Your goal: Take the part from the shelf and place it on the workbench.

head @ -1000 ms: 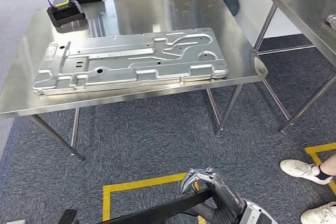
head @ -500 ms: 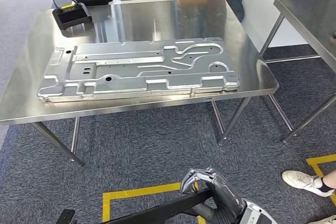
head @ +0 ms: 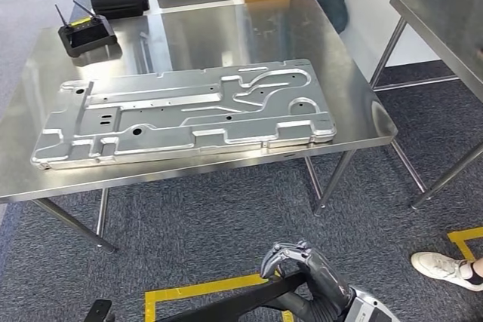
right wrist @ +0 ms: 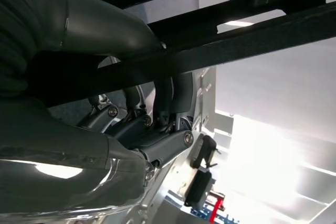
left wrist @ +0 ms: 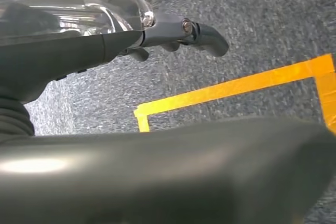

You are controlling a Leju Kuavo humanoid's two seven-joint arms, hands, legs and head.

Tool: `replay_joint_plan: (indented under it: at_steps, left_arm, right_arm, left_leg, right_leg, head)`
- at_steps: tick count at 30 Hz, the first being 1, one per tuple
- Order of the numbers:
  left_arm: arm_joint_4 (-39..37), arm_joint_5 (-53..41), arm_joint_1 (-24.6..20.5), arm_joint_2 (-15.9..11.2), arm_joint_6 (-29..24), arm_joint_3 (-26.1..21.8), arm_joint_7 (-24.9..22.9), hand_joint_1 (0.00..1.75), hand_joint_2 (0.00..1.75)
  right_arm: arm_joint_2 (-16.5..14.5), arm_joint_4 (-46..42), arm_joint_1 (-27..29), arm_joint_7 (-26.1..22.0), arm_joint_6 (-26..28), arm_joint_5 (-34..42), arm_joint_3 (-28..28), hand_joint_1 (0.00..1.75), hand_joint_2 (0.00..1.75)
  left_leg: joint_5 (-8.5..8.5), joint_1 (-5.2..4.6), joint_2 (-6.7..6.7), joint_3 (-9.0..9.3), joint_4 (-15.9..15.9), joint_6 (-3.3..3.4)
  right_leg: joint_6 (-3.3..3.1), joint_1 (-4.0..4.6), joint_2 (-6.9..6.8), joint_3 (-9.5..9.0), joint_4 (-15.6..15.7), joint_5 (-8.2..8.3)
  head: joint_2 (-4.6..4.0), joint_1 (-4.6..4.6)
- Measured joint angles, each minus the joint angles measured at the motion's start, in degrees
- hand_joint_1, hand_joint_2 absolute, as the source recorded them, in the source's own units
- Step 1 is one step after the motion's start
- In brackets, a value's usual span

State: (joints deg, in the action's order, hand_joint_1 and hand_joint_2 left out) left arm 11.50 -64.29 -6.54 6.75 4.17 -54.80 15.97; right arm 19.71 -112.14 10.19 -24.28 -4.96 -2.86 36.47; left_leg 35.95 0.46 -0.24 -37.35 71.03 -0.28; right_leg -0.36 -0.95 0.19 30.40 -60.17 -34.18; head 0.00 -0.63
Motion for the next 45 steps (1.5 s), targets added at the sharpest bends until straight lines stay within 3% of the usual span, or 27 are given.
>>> replay_joint_plan:
  at_steps: [1,3,5,8,10,12,13,14,15,16,18,21,23,25,27,28,29,32,34,36,39,45]
  left_arm:
    - [0.0,0.0,0.0,0.0,0.0,0.0,0.0,0.00,1.75]
    - [0.0,0.2,0.1,0.0,0.0,0.0,0.0,0.00,1.75]
    - [0.0,0.4,0.3,-0.1,0.0,0.0,0.1,0.00,1.75]
    - [0.0,0.7,0.3,-0.1,-0.1,-0.1,0.2,0.00,1.75]
    - [0.0,0.7,0.2,-0.1,-0.1,-0.1,0.3,0.00,1.75]
    - [0.0,0.8,0.2,0.0,-0.1,-0.1,0.3,0.00,1.75]
    - [0.0,0.8,0.2,0.0,-0.1,-0.1,0.3,0.00,1.75]
    - [0.0,0.8,0.3,0.0,-0.1,-0.1,0.3,0.00,1.75]
    - [0.0,0.8,0.3,0.0,-0.1,-0.1,0.3,0.00,1.75]
    - [0.0,0.8,0.3,0.0,-0.1,-0.1,0.3,0.00,1.75]
    - [0.0,0.8,0.3,0.1,-0.1,-0.1,0.4,0.00,1.75]
    - [0.0,0.8,0.3,0.1,-0.1,-0.1,0.5,0.00,1.75]
    - [0.0,0.8,0.2,0.1,-0.1,-0.1,0.6,0.00,1.75]
    - [0.0,0.9,0.0,0.2,-0.1,-0.1,0.7,0.00,1.75]
    - [0.0,0.9,0.0,0.2,-0.1,-0.1,0.7,0.00,1.75]
    - [0.0,0.9,0.0,0.2,-0.1,-0.1,0.7,0.00,1.75]
    - [0.0,0.9,0.1,0.2,-0.1,-0.1,0.7,0.00,1.75]
    - [0.0,1.0,0.2,0.2,-0.1,-0.1,0.7,0.00,1.75]
    - [0.0,1.1,0.3,0.2,-0.1,-0.1,0.7,0.00,1.75]
    - [0.0,1.3,0.3,0.2,-0.1,-0.2,0.8,0.00,1.75]
    - [0.0,1.4,0.3,0.2,-0.1,-0.2,1.0,0.00,1.75]
    - [0.0,1.6,0.3,0.4,-0.1,-0.2,1.1,0.00,1.75]
  right_arm:
    - [0.0,0.0,0.0,0.0,0.1,-0.1,0.0,1.75,1.75]
    - [0.0,-0.1,0.0,0.0,0.5,-0.2,-0.1,1.75,1.75]
    - [0.2,-0.5,0.2,0.1,0.9,-0.4,-0.4,1.75,1.75]
    - [0.7,-1.3,0.5,0.0,1.4,-0.6,-1.2,1.75,1.75]
    - [1.3,-1.9,0.6,0.0,1.5,-0.7,-1.8,1.75,1.75]
    - [1.8,-2.3,0.8,0.0,1.6,-0.8,-2.3,1.75,1.75]
    - [2.0,-2.4,1.0,0.0,1.6,-0.8,-2.5,1.75,1.75]
    - [2.1,-2.6,1.1,0.0,1.6,-0.8,-2.6,1.75,1.75]
    - [2.2,-2.7,1.2,0.0,1.6,-0.8,-2.8,1.75,1.75]
    - [2.4,-2.8,1.2,0.0,1.6,-0.8,-2.9,1.75,1.75]
    - [2.6,-2.9,1.4,0.0,1.6,-0.8,-2.9,1.75,1.75]
    - [2.8,-3.2,1.8,0.1,1.6,-0.9,-3.0,1.75,1.75]
    - [2.9,-3.5,1.9,0.1,1.7,-0.9,-3.2,1.75,1.75]
    - [2.9,-3.8,1.9,0.1,1.7,-0.9,-3.2,1.75,1.75]
    - [2.9,-3.8,1.9,0.1,1.7,-0.9,-3.2,1.75,1.75]
    - [2.9,-3.8,2.0,0.1,1.7,-0.9,-3.3,1.75,1.75]
    - [2.9,-3.8,2.0,0.1,1.7,-1.0,-3.3,1.75,1.75]
    - [2.9,-3.9,2.0,0.1,1.7,-1.0,-3.3,1.75,1.75]
    - [2.9,-4.0,1.9,0.1,1.7,-1.1,-3.3,1.75,1.75]
    - [2.9,-4.0,1.9,0.1,1.7,-1.2,-3.3,1.75,1.75]
    - [2.9,-4.1,1.8,0.2,1.8,-1.3,-3.4,1.75,1.75]
    - [3.2,-4.3,2.1,0.9,3.1,-2.7,-4.0,1.75,1.75]
  left_leg:
    - [-2.67,-0.13,-0.01,0.58,-2.9,0.36]
    - [-4.94,-0.74,-0.01,1.17,-7.1,1.20]
    - [-4.62,-1.16,-0.04,1.28,-8.4,1.81]
    - [-4.81,-0.70,-0.15,3.03,-10.0,2.35]
    - [-4.45,-0.47,-0.14,4.14,-10.5,2.75]
    - [-3.69,-0.42,-0.11,4.96,-10.6,2.93]
    - [-3.22,-0.41,-0.12,5.48,-10.6,2.91]
    - [-2.70,-0.38,-0.13,6.15,-10.6,2.87]
    - [-2.13,-0.33,-0.15,6.95,-10.6,2.80]
    - [-1.52,-0.27,-0.16,7.73,-10.6,2.64]
    - [-0.55,-0.26,-0.19,8.81,-10.6,2.11]
    - [0.12,-0.42,-0.19,9.30,-10.7,1.19]
    - [0.32,-0.46,-0.17,9.24,-9.5,0.74]
    - [1.88,-0.34,-0.15,6.66,-4.6,0.17]
    - [4.28,-0.17,-0.14,2.11,1.9,-0.32]
    - [4.57,-0.16,-0.13,0.27,3.9,-0.40]
    - [3.69,-0.17,-0.13,-0.75,4.1,-0.33]
    - [-3.95,-0.49,-0.09,0.21,-3.3,0.62]
    - [-6.19,-1.06,-0.03,0.88,-6.7,1.54]
    - [-5.71,-1.33,0.00,1.24,-8.2,1.91]
    - [-5.35,-1.16,-0.16,1.80,-9.4,1.41]
    - [-4.97,-1.12,-0.16,2.03,-9.5,1.57]
  right_leg:
    - [0.09,-0.02,0.00,-0.76,0.1,-0.53]
    - [0.56,-0.08,0.03,-1.67,0.2,-1.35]
    - [1.39,-0.03,0.09,-2.22,0.2,-1.68]
    - [2.32,0.10,0.03,-2.51,-1.1,-2.25]
    - [2.63,0.06,0.01,0.04,-5.8,-4.33]
    - [3.04,0.03,0.00,4.59,-12.2,-6.64]
    - [3.25,0.02,-0.01,6.32,-13.9,-6.65]
    - [3.40,0.01,-0.01,7.21,-13.8,-5.53]
    - [3.49,0.01,-0.02,7.18,-11.6,-3.21]
    - [3.48,0.01,-0.03,6.68,-8.4,-0.38]
    - [2.98,0.24,-0.11,6.08,-3.7,2.87]
    - [1.35,0.47,-0.15,6.06,-2.2,2.95]
    - [0.68,0.18,-0.16,5.12,-1.7,2.69]
    - [0.18,-0.06,-0.24,3.88,-1.1,2.21]
    - [-0.10,-0.06,-0.24,3.06,-0.9,1.55]
    - [-0.13,-0.03,-0.20,2.66,-0.9,1.18]
    - [-0.15,0.01,-0.15,2.14,-0.9,0.80]
    - [-0.01,0.10,-0.10,0.18,-0.8,-0.46]
    - [0.38,-0.03,-0.09,-0.36,-0.6,-0.95]
    - [0.75,0.00,-0.06,-0.27,-0.6,-1.10]
    - [0.73,0.19,-0.12,-0.43,-0.2,-1.04]
    - [1.11,0.20,-0.13,-1.27,1.0,-1.27]
  head:
    - [0.00,0.01]
    - [0.00,-0.01]
    - [0.00,-0.08]
    - [0.00,-0.10]
    - [0.00,-0.08]
    - [0.00,-0.07]
    - [0.00,-0.07]
    - [0.00,-0.07]
    - [0.00,-0.07]
    - [0.00,-0.07]
    - [0.01,-0.04]
    - [0.01,0.03]
    - [0.00,-0.02]
    - [0.00,-0.10]
    - [0.00,-0.15]
    - [0.00,-0.15]
    - [0.00,-0.15]
    - [0.00,-0.14]
    - [0.00,-0.14]
    - [0.00,-0.15]
    - [0.00,-0.13]
    - [0.00,-0.13]
